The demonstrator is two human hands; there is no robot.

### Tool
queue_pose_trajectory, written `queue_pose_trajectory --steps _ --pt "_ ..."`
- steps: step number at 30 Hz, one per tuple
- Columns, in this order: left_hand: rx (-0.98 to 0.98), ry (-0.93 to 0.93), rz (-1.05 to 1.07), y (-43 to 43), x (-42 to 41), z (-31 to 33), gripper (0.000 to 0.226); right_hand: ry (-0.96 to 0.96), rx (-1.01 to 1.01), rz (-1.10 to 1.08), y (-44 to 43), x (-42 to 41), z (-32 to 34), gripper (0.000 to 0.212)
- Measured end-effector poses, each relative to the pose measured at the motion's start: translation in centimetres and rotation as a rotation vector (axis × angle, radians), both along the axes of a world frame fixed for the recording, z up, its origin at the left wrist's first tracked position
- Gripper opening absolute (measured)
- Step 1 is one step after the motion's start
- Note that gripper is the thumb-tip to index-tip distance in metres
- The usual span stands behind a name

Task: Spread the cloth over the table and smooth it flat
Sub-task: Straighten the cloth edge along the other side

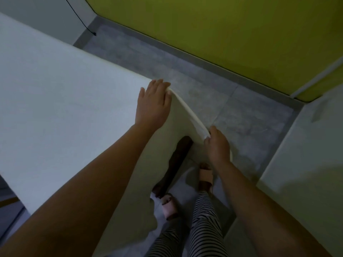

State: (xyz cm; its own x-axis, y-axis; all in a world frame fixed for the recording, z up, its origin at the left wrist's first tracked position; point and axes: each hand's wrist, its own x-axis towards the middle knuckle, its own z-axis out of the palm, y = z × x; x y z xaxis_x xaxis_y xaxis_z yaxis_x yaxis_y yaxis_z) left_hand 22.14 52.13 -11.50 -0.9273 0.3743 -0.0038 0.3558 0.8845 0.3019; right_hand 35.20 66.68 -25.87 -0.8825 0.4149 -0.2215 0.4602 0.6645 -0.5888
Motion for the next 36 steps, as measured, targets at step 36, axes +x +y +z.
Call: queue_pose_trajectory --steps 36 --pt "0.282 -0.105 0.093 -1.2 0.6 1.8 0.047 -0.728 0.172 0.663 -7.7 6.6 -10.5 0.05"
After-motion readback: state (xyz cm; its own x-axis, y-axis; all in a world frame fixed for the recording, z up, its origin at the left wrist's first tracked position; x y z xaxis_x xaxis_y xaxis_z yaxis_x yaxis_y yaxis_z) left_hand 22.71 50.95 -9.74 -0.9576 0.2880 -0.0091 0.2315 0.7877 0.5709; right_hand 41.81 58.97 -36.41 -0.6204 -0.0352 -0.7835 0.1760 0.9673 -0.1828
